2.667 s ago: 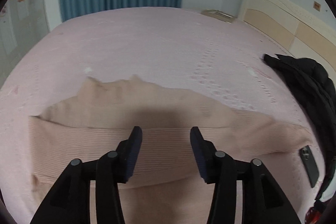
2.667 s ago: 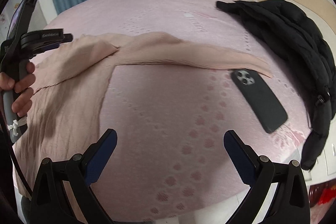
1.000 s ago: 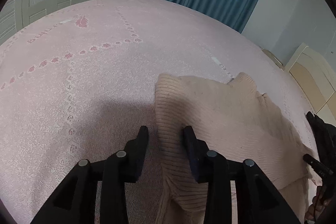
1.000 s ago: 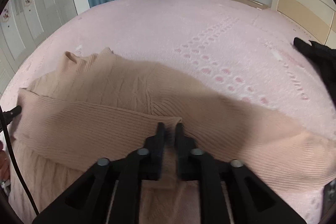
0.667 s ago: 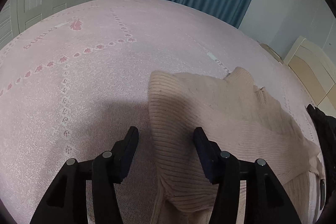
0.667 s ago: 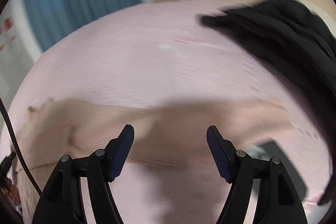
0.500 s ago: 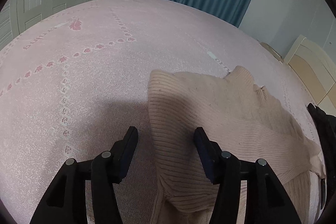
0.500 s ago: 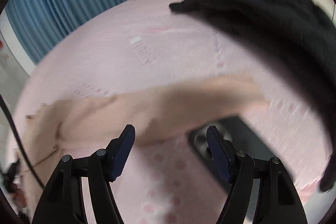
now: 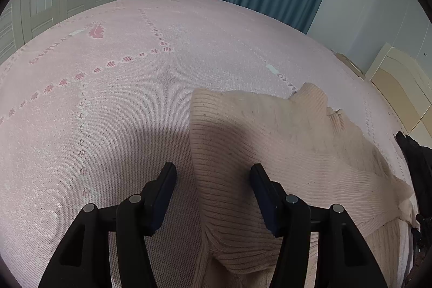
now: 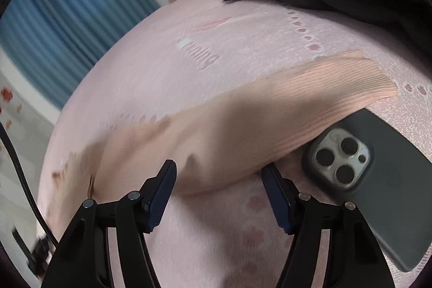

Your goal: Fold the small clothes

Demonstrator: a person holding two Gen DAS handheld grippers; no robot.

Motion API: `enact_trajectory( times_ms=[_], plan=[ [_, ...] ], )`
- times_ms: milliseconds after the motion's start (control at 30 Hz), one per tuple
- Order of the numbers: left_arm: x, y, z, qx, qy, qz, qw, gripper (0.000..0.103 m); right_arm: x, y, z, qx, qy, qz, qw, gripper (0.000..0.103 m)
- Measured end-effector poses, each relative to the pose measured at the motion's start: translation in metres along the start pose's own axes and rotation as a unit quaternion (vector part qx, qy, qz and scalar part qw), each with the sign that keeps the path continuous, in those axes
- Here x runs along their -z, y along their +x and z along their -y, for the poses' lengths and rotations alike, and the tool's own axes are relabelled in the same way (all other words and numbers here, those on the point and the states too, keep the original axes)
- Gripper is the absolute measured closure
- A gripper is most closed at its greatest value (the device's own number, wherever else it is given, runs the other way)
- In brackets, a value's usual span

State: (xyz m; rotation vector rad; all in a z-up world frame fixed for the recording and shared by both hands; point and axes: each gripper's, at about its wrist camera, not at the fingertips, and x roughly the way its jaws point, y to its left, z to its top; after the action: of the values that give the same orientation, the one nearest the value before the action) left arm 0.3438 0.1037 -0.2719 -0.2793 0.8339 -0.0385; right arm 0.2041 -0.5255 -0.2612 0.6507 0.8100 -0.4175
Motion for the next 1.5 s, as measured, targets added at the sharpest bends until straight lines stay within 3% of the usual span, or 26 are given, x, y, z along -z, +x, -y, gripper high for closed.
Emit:
enact_trajectory(
  times_ms=[133, 267, 367, 433, 500, 667, 733, 867, 967, 1033, 1067, 1100, 1300, 1400, 1500],
  plan=[
    [0.000, 0.000, 0.000, 0.001, -0.001, 0.000, 1.0000, 0.048, -0.015, 0.003, 0.003, 0.012, 0.022, 0.015, 1.000, 0.041],
    [0.000, 0.000, -0.001, 0.004, -0.002, 0.001, 1.0000, 0.048, -0.034, 0.004, 0.008, 0.031, 0.033, 0.030, 0.998, 0.057],
    [0.000, -0.001, -0.001, 0.006, -0.004, 0.001, 1.0000, 0.048, -0.051, -0.007, 0.015, 0.069, 0.029, 0.065, 0.995, 0.058],
    [0.000, -0.001, -0.001, 0.007, -0.005, 0.002, 1.0000, 0.048, -0.059, -0.014, 0.018, 0.100, 0.016, 0.082, 0.991, 0.067],
    [0.001, -0.002, -0.001, 0.006, -0.006, 0.003, 1.0000, 0.047, -0.067, -0.020, 0.019, 0.131, -0.012, 0.093, 0.987, 0.098],
    [0.001, -0.002, -0.001, 0.014, -0.004, 0.001, 0.9999, 0.041, -0.075, -0.040, 0.006, 0.145, -0.057, 0.110, 0.982, 0.103],
    [0.001, -0.002, 0.000, 0.020, 0.000, -0.003, 0.9998, 0.034, -0.076, -0.054, -0.006, 0.139, -0.065, 0.119, 0.981, 0.103],
    [0.004, -0.010, -0.001, 0.018, -0.003, -0.013, 0.9998, 0.031, -0.081, -0.079, -0.048, 0.131, -0.106, 0.139, 0.976, 0.103],
    [0.008, -0.022, -0.008, 0.024, -0.022, -0.018, 0.9993, 0.030, -0.077, -0.091, -0.066, 0.111, -0.130, 0.119, 0.978, 0.102],
    [0.011, -0.032, -0.011, 0.032, -0.026, -0.019, 0.9990, 0.030, -0.065, -0.094, -0.060, 0.080, -0.121, 0.099, 0.984, 0.088],
    [0.012, -0.034, -0.011, 0.032, -0.023, -0.020, 0.9990, 0.030, -0.056, -0.092, -0.056, 0.071, -0.116, 0.088, 0.987, 0.063],
    [0.013, -0.037, -0.011, 0.032, -0.018, -0.019, 0.9991, 0.030, -0.047, -0.088, -0.050, 0.066, -0.113, 0.075, 0.989, 0.046],
    [0.011, -0.043, -0.012, 0.030, -0.014, -0.010, 0.9994, 0.029, -0.001, -0.054, -0.020, 0.048, -0.081, 0.008, 0.996, 0.045],
    [0.013, -0.047, -0.015, 0.040, -0.033, -0.008, 0.9986, 0.029, 0.008, -0.030, -0.014, 0.050, -0.069, -0.013, 0.996, 0.048],
    [0.016, -0.049, -0.016, 0.025, -0.029, 0.000, 0.9993, 0.029, 0.011, -0.013, -0.003, 0.040, -0.034, -0.028, 0.998, 0.048]
  ],
)
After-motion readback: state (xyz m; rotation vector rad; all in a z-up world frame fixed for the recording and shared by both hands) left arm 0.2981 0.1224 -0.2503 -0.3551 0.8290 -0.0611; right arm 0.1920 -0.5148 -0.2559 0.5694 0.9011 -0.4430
